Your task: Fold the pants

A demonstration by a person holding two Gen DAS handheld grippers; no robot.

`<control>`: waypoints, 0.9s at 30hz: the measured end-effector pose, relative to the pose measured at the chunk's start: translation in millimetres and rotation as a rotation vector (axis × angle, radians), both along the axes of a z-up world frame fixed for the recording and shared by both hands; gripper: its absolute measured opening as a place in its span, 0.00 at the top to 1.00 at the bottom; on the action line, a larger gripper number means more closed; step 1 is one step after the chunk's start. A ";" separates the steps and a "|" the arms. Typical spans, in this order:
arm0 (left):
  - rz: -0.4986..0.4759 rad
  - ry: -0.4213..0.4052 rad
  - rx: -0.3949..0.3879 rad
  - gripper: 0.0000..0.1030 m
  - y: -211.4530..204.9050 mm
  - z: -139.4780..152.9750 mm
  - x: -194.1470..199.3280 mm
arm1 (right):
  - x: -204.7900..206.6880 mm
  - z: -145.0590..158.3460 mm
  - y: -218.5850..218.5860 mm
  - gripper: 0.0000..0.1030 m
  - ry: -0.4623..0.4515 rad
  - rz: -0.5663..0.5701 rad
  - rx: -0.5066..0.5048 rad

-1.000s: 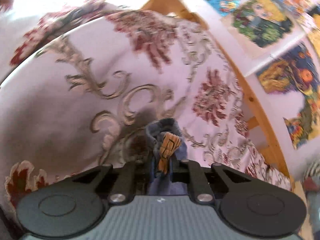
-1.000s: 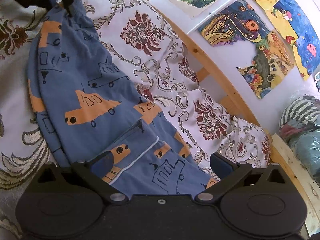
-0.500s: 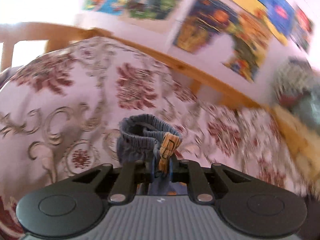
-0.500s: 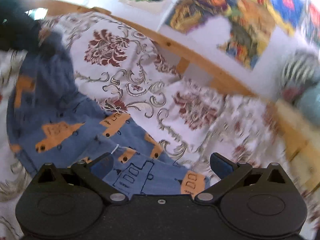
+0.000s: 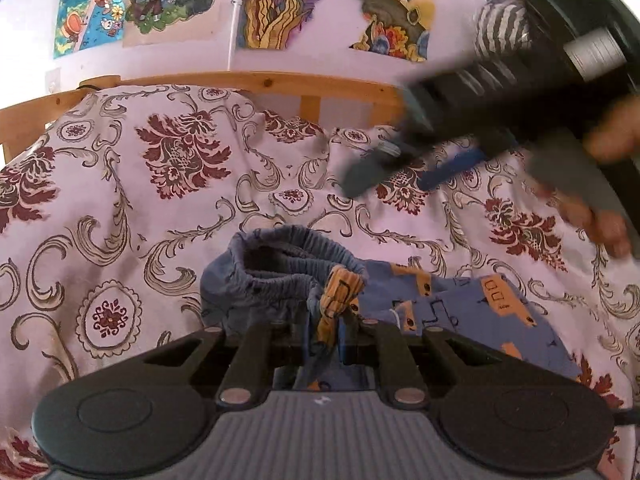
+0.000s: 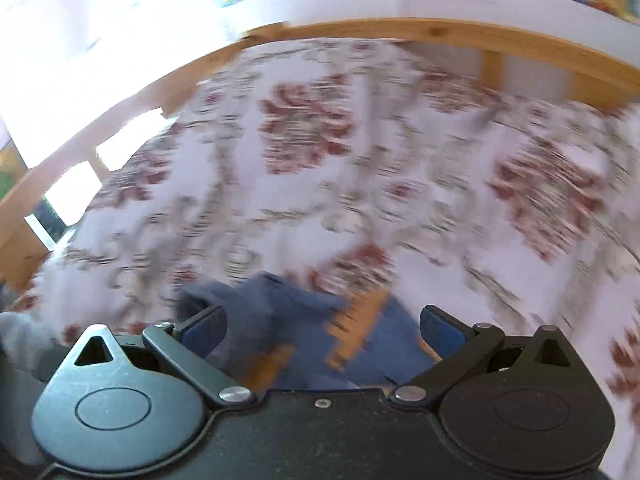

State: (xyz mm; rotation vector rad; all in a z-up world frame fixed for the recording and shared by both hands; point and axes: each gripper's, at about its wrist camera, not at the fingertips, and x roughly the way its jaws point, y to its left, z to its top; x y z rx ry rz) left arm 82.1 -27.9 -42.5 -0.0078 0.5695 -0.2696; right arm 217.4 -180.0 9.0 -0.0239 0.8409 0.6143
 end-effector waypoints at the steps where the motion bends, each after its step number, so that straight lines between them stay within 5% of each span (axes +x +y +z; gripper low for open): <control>1: -0.002 0.001 0.001 0.87 -0.1 -0.5 0.1 | 3.9 5.3 13.1 0.01 -0.001 0.049 -0.022; 11: -0.017 0.023 0.009 0.86 -1.3 -2.8 4.6 | -2.8 -8.5 109.3 0.17 -0.011 0.311 -0.237; 14: -0.019 0.022 0.013 0.86 -1.9 -2.6 5.1 | -5.9 -17.5 115.1 0.28 0.000 0.325 -0.266; 16: -0.020 0.020 0.017 0.86 -1.9 -3.0 5.2 | -5.6 -20.7 115.2 0.46 0.007 0.312 -0.277; 21: -0.024 0.003 0.051 0.86 -5.9 -4.2 3.2 | -3.4 -21.3 104.0 0.75 0.021 0.264 -0.231; 27: -0.018 -0.051 0.095 0.86 -12.9 -0.9 -4.7 | -2.9 -16.5 77.1 0.83 0.045 0.155 -0.081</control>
